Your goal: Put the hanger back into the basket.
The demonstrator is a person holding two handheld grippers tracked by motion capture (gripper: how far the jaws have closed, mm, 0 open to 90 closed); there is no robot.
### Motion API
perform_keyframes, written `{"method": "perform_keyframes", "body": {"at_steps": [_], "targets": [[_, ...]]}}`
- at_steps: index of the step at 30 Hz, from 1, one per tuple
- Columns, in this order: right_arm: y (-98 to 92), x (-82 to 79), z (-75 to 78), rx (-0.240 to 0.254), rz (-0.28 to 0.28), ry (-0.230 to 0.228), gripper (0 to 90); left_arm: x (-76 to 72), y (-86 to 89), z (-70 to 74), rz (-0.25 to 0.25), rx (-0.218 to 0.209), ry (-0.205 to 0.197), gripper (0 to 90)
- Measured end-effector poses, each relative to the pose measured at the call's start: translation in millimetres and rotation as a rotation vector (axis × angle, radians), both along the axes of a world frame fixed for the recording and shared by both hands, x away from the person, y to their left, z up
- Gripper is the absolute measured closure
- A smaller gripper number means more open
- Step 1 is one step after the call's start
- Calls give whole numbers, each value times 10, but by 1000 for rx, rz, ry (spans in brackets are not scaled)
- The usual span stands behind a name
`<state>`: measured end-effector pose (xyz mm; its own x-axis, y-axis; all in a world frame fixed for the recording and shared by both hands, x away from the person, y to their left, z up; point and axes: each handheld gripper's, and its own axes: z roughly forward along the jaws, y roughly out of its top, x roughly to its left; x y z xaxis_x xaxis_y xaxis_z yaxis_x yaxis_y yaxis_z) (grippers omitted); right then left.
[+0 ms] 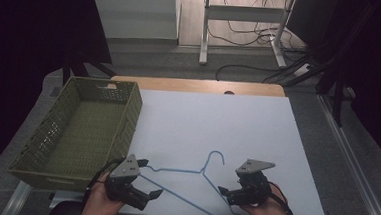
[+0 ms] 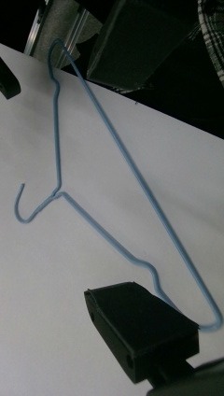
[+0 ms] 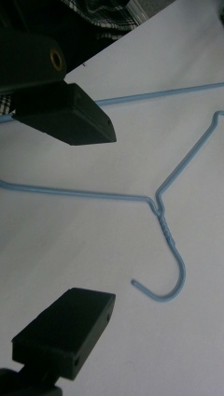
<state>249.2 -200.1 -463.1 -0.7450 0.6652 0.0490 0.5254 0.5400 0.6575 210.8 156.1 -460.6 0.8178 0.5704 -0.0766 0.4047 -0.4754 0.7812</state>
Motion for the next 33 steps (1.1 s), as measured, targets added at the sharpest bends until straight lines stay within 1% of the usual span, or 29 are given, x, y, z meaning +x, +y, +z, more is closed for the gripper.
{"method": "perform_keyframes", "body": {"at_steps": [2, 4, 8, 9, 13, 15, 18, 21, 24, 26, 27, 30, 33], "targets": [[38, 5, -20, -6, 9, 5, 247, 31, -51, -43, -9, 7, 8, 5], [81, 14, -53, -26, 14, -3, 288, 70, -91, -86, -15, 15, 18, 0], [142, 30, -130, -52, 13, 5, 426, 151, -148, -168, -19, 14, 48, 0], [150, 40, -147, -54, 11, 16, 457, 169, -160, -184, -20, 19, 49, 0], [179, 87, -210, -36, 0, 70, 572, 233, -206, -244, -21, 54, 50, 0], [211, 103, -249, -47, 2, 80, 605, 263, -224, -272, -21, 59, 49, 0], [262, 126, -310, -66, -1, 95, 658, 299, -247, -304, -20, 80, 43, 0], [315, 143, -365, -75, 11, 107, 695, 322, -270, -327, -22, 92, 42, 0], [371, 153, -402, -91, 14, 102, 731, 334, -286, -346, -30, 103, 42, 0], [402, 166, -426, -106, 4, 95, 754, 336, -297, -356, -32, 109, 41, 0], [418, 171, -441, -115, -3, 94, 763, 337, -296, -357, -37, 118, 41, 0], [457, 175, -481, -133, -13, 98, 791, 335, -304, -362, -42, 125, 41, 0], [487, 163, -486, -143, -32, 81, 835, 337, -310, -370, -45, 132, 41, 0]]}}
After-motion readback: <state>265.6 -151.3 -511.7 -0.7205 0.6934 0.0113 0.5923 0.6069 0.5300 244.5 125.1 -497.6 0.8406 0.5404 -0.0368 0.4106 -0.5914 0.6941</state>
